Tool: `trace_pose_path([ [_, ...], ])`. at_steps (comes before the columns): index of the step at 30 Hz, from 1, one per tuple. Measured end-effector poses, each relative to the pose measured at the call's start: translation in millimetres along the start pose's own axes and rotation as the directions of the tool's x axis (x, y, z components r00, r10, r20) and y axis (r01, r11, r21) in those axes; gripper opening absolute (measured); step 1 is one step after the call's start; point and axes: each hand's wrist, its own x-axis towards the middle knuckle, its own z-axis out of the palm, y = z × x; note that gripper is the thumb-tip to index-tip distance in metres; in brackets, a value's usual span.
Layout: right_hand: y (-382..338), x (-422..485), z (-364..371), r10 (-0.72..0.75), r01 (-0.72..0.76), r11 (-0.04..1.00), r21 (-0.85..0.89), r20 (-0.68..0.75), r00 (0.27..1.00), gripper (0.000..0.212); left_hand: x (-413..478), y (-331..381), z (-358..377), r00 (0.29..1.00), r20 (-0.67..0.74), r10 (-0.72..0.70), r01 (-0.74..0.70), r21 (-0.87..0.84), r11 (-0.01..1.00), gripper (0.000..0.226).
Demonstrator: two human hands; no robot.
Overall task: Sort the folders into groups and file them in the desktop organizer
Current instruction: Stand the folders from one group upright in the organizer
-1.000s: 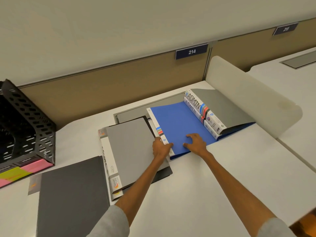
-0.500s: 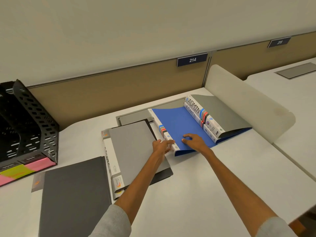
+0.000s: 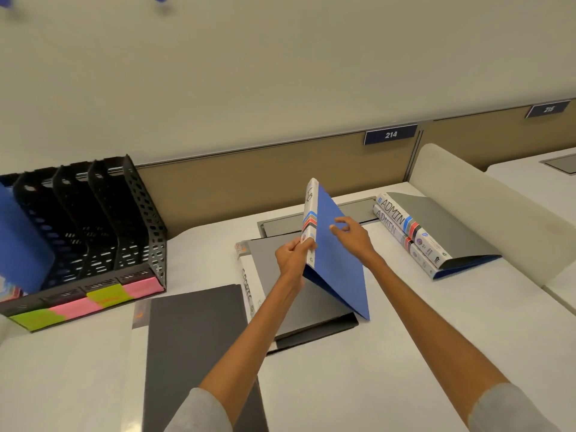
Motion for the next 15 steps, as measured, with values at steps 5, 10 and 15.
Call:
trace_pose_path([
  [5, -92.0, 1.1, 33.4, -0.151, 0.15, 0.978, 0.145, -0.003, 0.988, 0.044, -17.8, 24.8, -50.1, 0.988, 0.03, 0.151, -0.152, 0.022, 0.988, 0.03],
  [10, -148.4, -7.7, 70.0, -0.264, 0.247, 0.944, 0.217, 0.053, 0.963, 0.074, -34.4, 56.9, -101.3, 0.954, 0.005, 0.299, -0.299, 0.033, 0.954, 0.042],
  [15, -197.5, -29.2, 106.3, -0.324, 0.303, 0.936, 0.177, 0.105, 0.94, 0.124, -45.0, 83.0, -152.5, 0.905, -0.033, 0.423, -0.419, 0.088, 0.904, 0.049],
])
